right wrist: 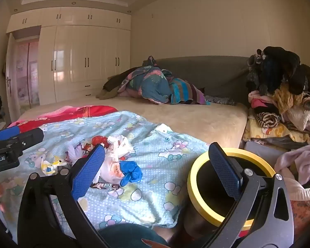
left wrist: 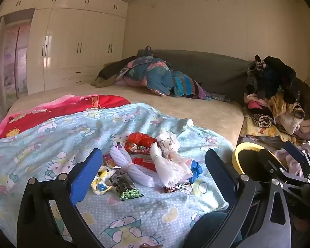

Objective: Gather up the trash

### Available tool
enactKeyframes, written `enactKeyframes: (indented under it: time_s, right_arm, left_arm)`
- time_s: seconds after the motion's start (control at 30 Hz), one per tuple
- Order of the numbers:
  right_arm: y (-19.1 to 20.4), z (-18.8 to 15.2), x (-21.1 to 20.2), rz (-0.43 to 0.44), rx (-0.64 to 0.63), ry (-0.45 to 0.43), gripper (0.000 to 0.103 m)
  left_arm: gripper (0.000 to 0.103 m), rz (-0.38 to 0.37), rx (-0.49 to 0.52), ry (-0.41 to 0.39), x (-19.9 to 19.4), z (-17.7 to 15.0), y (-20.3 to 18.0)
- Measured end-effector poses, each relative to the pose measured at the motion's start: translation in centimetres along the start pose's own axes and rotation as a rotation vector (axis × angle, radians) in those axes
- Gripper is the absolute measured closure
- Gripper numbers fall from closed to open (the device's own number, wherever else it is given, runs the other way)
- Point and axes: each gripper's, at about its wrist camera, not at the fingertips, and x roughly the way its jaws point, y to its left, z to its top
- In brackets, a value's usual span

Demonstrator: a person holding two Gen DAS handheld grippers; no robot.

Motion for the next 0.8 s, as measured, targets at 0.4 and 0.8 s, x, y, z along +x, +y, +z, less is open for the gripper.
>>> enactKeyframes:
  time_s: [0.4,0.8]
  right_arm:
    - [0.04,-0.15,-0.19,-0.004,-0.007,-0.010,0.010]
    - [0.40,-0.03,-0.18,-0.004,-0.008,-0.009,0.010]
  left_arm:
    - [0.006,-0.008,0.010,-0.011,-0.82,0.29,-0.81]
    - [0.006,-0.012,0.010,-0.010,-0.90,0.07,-0.74]
